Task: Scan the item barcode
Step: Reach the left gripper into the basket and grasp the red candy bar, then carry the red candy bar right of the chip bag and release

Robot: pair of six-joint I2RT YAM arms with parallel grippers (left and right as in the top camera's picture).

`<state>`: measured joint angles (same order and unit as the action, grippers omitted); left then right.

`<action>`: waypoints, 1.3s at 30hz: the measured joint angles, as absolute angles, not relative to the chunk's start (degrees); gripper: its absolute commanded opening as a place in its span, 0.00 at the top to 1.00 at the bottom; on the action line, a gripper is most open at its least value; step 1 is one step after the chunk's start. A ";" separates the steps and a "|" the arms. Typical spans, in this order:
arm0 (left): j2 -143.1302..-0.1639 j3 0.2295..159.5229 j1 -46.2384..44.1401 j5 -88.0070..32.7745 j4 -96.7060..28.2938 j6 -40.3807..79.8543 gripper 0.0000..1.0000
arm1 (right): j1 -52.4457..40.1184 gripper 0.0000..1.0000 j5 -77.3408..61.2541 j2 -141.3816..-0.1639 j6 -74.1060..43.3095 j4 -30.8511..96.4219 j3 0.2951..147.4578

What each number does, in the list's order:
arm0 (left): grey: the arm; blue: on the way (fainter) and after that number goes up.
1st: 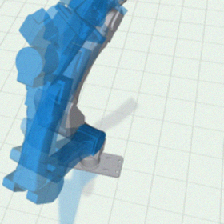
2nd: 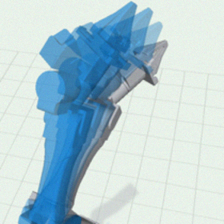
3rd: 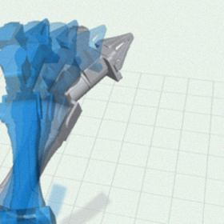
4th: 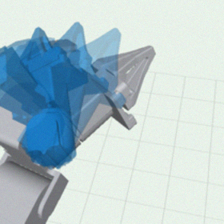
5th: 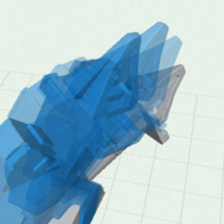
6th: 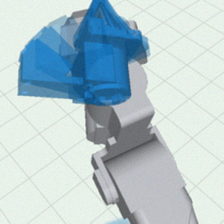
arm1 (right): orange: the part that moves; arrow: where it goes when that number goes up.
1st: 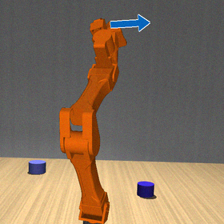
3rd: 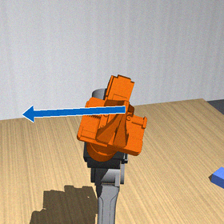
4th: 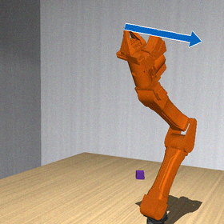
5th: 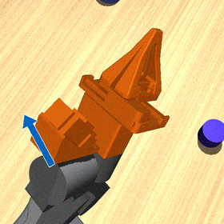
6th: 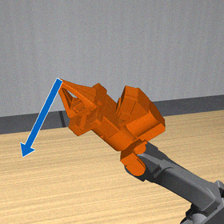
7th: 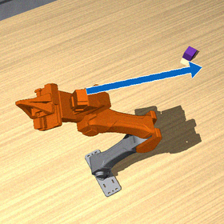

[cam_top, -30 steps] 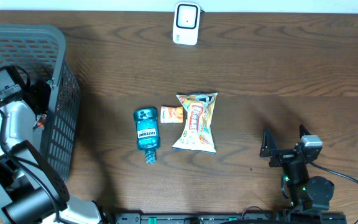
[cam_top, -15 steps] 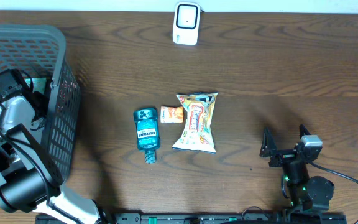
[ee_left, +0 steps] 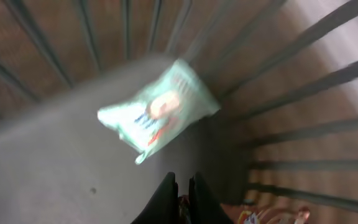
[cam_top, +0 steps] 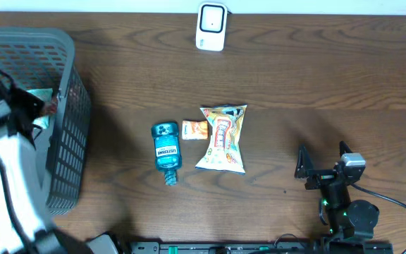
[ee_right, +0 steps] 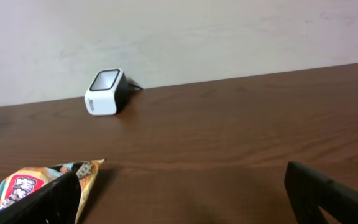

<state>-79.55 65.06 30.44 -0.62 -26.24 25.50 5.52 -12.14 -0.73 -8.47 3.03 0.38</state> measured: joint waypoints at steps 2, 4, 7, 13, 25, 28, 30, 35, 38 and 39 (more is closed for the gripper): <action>-75.22 65.06 30.37 -0.23 -26.22 25.52 0.93 | 5.52 0.01 -12.14 -0.73 -8.49 3.03 0.38; -71.85 65.08 30.33 0.05 -26.37 25.96 0.93 | 5.52 0.01 -12.16 -0.73 -8.47 3.03 0.38; -68.53 65.06 30.30 0.16 -26.46 28.56 0.93 | 5.52 0.01 -12.16 -0.73 -8.47 3.03 0.38; -61.45 65.06 30.30 -0.10 -26.09 33.76 0.93 | 5.52 0.01 -12.14 -0.73 -8.49 3.03 0.38; -53.12 65.06 30.28 -8.05 -21.96 40.23 0.93 | 5.52 0.01 -12.16 -0.73 -8.47 3.03 0.38; -52.82 65.06 30.26 -16.51 -18.39 42.54 0.93 | 5.52 0.01 -12.16 -0.73 -8.47 3.05 0.38; -52.82 65.06 30.06 -22.20 -16.80 44.23 0.93 | 5.52 0.01 -12.16 -0.73 -8.47 3.03 0.38; -52.88 65.06 26.33 -32.67 -16.99 46.30 0.93 | 5.52 0.01 -12.14 -0.73 -8.47 3.03 0.38; -53.23 65.06 22.09 -36.69 -17.56 46.50 0.93 | 5.52 0.01 -12.14 -0.73 -8.47 3.03 0.38; -53.43 65.06 20.34 -37.60 -17.91 46.33 0.93 | 5.52 0.01 -12.16 -0.73 -8.47 3.03 0.38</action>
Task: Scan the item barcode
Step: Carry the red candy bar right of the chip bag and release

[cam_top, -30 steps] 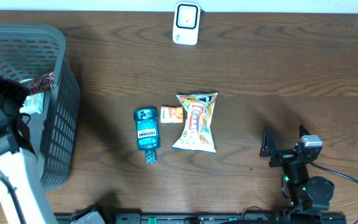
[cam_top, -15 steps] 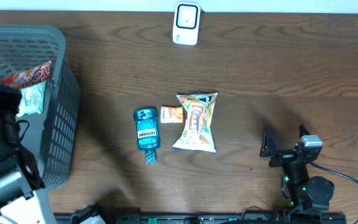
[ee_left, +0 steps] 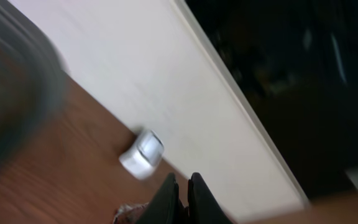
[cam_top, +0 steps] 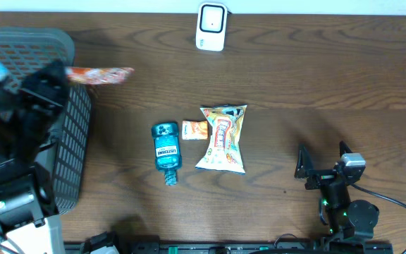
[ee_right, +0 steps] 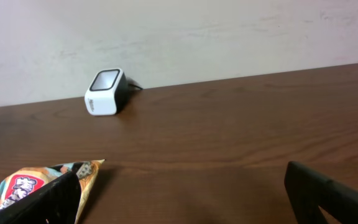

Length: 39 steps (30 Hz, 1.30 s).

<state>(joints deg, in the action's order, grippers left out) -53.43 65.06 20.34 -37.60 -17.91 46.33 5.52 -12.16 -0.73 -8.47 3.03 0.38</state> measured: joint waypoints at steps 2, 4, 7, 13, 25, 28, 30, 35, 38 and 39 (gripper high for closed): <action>-54.06 65.06 16.43 -38.81 -18.59 45.71 0.93 | 5.52 0.01 -12.14 -0.73 -8.47 3.03 0.38; -55.33 65.06 11.40 -39.55 -19.16 44.73 0.93 | 5.52 0.01 -12.14 -0.73 -8.47 3.03 0.38; -59.44 65.06 1.39 -39.29 -19.09 42.92 0.93 | 5.52 0.01 -12.12 -0.73 -8.47 3.03 0.38; -70.06 65.01 -14.13 -37.41 -19.07 40.42 0.93 | 5.43 0.01 -12.14 -0.75 -8.47 3.05 0.38; -91.02 64.95 -34.48 -36.38 -9.06 36.99 0.93 | 5.43 0.01 -12.14 -0.75 -8.47 3.03 0.38; -95.57 64.95 -37.85 -34.11 -8.56 36.95 0.93 | 5.43 0.01 -12.14 -0.75 -8.47 3.01 0.38; -98.15 64.95 -39.44 -32.56 -8.49 36.93 0.93 | 5.43 0.01 -12.14 -0.73 -8.47 3.03 0.38; -102.26 64.93 -42.11 -29.98 -8.58 35.79 0.72 | 5.43 0.01 -12.14 -0.73 -8.47 3.03 0.38; -102.32 64.93 -43.09 -29.21 -8.49 34.00 0.42 | 5.43 0.01 -12.14 -0.73 -8.47 3.03 0.38; -102.32 64.93 -43.38 -28.95 -8.67 33.21 0.24 | 5.43 0.01 -12.14 -0.73 -8.47 3.01 0.38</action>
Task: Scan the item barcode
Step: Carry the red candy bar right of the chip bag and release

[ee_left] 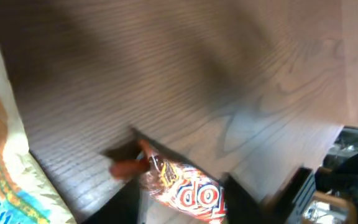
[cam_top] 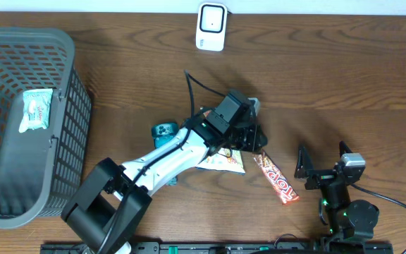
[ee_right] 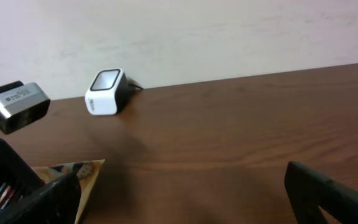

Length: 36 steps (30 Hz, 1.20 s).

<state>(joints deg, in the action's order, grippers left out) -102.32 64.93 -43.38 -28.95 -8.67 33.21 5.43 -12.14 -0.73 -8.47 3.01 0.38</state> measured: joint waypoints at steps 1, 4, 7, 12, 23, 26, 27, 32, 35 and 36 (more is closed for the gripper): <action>-102.32 64.93 -43.53 -28.73 -9.02 33.01 0.19 | 5.43 0.01 -12.14 -0.73 -8.47 3.03 0.38; -102.32 64.93 -43.57 -28.21 -11.20 31.97 0.13 | 5.43 0.01 -12.14 -0.73 -8.47 3.03 0.38; -102.32 64.93 -43.57 -27.55 -15.07 31.48 0.10 | 5.43 0.01 -12.14 -0.75 -8.47 3.03 0.38; -102.32 64.93 -43.57 -25.17 -20.32 30.65 0.08 | 5.43 0.01 -12.14 -0.73 -8.47 3.03 0.38; -102.32 64.93 -43.57 -23.70 -27.27 27.11 0.08 | 5.43 0.01 -12.14 -0.73 -8.47 3.03 0.38; -102.32 64.93 -43.57 -23.59 -28.36 26.70 0.08 | 5.43 0.01 -12.14 -0.73 -8.47 3.03 0.38; -102.32 64.93 -43.57 -23.62 -28.36 26.70 0.08 | 5.43 0.01 -12.14 -0.75 -8.47 3.03 0.38; -102.02 64.93 -43.57 -23.53 -28.38 25.71 0.07 | 5.43 0.01 -12.14 -0.73 -8.47 3.03 0.38; -99.94 64.93 -43.57 -22.48 -28.56 24.43 0.07 | 5.43 0.01 -12.14 -0.73 -8.47 3.03 0.38; -98.70 64.93 -43.57 -21.93 -28.56 23.92 0.07 | 5.43 0.01 -12.14 -0.73 -8.47 3.03 0.38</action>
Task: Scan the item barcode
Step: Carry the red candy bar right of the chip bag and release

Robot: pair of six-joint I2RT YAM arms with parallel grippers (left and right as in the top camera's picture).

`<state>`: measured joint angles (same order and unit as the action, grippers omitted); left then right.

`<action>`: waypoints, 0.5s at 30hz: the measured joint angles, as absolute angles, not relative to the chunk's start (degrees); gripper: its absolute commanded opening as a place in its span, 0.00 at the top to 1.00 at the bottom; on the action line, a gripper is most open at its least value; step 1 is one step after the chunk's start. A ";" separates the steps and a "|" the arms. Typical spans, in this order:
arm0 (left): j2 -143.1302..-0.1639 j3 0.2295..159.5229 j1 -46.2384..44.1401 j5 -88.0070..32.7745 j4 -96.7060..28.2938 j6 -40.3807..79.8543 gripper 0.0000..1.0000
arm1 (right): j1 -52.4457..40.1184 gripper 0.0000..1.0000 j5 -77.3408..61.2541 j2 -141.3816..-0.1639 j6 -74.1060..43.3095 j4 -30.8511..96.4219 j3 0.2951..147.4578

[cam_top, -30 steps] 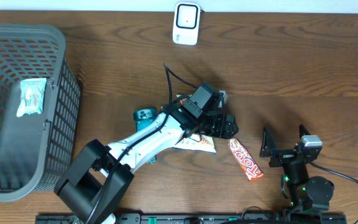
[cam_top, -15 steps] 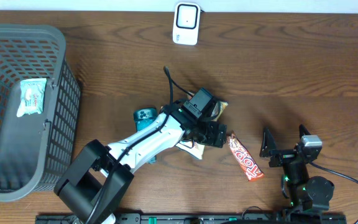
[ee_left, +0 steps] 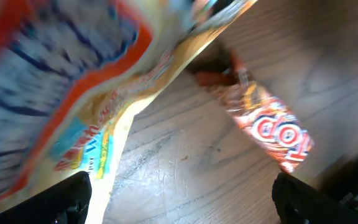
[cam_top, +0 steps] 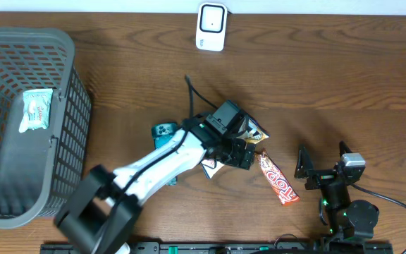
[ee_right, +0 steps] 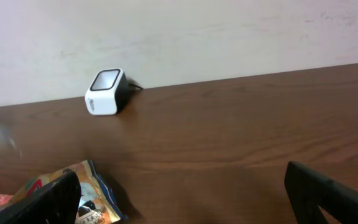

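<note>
The orange-red candy bar (cam_top: 278, 179) lies flat on the table, also in the left wrist view (ee_left: 267, 126). The white scanner (cam_top: 211, 26) stands at the far edge, facing up, and shows in the right wrist view (ee_right: 106, 91). My left gripper (cam_top: 238, 146) hovers low over the yellow snack bag (cam_top: 253, 130), jaws wide open (ee_left: 179, 205), with the bag (ee_left: 73, 81) filling the upper left, blurred. Nothing is between the fingers. My right gripper (cam_top: 323, 164) rests open near the front edge (ee_right: 185, 199), apart from everything.
A grey mesh basket (cam_top: 69, 85) at the left holds a white-green packet (cam_top: 34, 109). A blue bottle (cam_top: 162, 130) lies left of the snack bag, partly under my left arm. The snack bag's corner (ee_right: 86, 196) rises in the right wrist view.
My left gripper has moved off the candy bar's end to over the snack bag and stands wider open. The snack bag has been shifted and crumpled. The candy bar lies where it was.
My left gripper was shut down inside the basket. Then it held the candy bar in the air past the basket's far right corner. Then the bar lay on the table right of the snack bag, the gripper open at its end. Now the gripper is over the bag.
</note>
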<state>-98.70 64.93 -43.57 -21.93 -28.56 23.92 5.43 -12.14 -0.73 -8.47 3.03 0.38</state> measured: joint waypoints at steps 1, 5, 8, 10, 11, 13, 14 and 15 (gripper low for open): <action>-96.92 64.93 -43.57 -21.04 -28.53 23.66 0.07 | 5.43 0.01 -12.14 -0.75 -8.49 3.03 0.38; -89.08 64.93 -43.57 -16.08 -27.97 22.37 0.07 | 5.43 0.01 -12.14 -0.73 -8.47 3.03 0.38; -83.46 64.95 -43.55 -11.51 -26.59 20.53 0.06 | 5.43 0.01 -12.14 -0.73 -8.47 3.03 0.38; -79.31 64.95 -43.57 -7.57 -25.47 18.70 0.02 | 5.43 0.01 -12.14 -0.73 -8.47 3.03 0.38; -77.91 64.95 -43.57 -5.87 -24.86 18.11 0.02 | 5.43 0.01 -12.16 -0.73 -8.47 3.05 0.38; -74.56 64.95 -43.48 -1.30 -23.27 16.82 0.02 | 5.43 0.01 -12.14 -0.73 -8.47 3.03 0.38; -73.28 64.95 -43.31 0.69 -22.59 16.05 0.02 | 5.43 0.01 -12.14 -0.73 -8.47 3.03 0.38; -71.88 64.95 -42.96 2.96 -21.91 15.07 0.02 | 5.43 0.01 -12.14 -0.73 -8.47 3.03 0.38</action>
<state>-71.88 64.95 -42.96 2.96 -21.91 15.07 5.43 -12.14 -0.73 -8.47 3.03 0.38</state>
